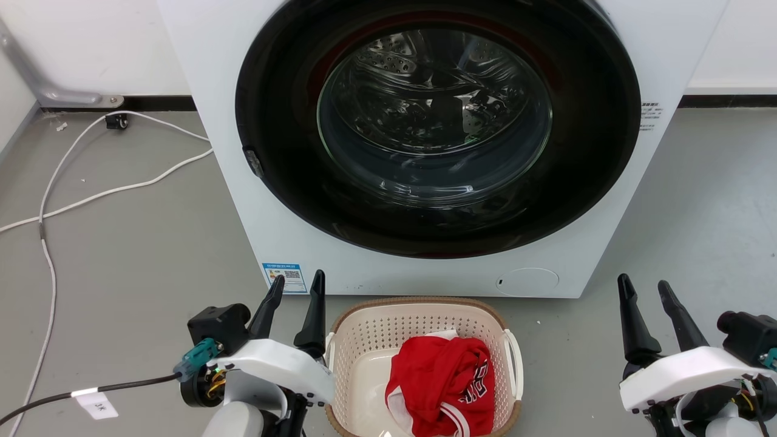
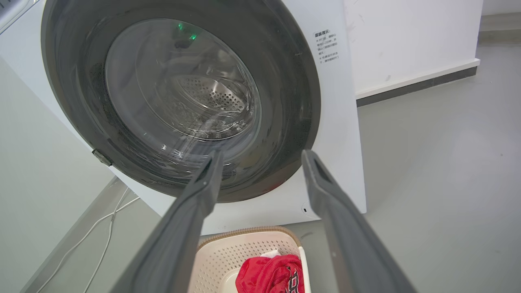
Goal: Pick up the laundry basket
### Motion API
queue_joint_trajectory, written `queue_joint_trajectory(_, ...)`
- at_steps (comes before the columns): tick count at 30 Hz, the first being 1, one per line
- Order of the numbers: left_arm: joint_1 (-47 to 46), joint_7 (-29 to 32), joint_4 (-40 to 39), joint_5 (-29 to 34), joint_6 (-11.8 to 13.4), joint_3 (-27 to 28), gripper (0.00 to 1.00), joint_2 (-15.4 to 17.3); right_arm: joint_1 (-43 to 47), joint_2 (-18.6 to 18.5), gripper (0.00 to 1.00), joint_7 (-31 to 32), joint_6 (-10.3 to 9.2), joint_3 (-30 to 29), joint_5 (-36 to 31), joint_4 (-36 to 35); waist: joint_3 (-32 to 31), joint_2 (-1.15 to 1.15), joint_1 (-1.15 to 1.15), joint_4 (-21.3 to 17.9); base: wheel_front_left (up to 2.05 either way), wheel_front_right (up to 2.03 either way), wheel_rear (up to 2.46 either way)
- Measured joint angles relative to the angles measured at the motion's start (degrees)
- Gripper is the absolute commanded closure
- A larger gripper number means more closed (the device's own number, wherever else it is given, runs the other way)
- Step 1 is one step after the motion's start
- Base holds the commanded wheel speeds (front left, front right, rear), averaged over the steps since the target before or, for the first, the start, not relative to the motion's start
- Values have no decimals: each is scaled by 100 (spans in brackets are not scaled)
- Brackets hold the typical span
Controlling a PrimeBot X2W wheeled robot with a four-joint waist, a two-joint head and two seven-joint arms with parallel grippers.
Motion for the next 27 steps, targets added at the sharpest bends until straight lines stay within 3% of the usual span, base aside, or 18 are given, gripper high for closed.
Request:
queue_joint_trajectory(11, -36, -180, 114, 613, 99, -155, 0, 8, 53, 13, 0, -100, 0, 107, -758, -30, -5, 0, 0, 7, 0, 0, 0)
queue_joint_trajectory(27, -56, -376, 259, 1180, 41, -264, 0, -13, 55, 31, 0, -250, 1, 168, -1393, -47, -10, 0, 0, 0, 0, 0, 0)
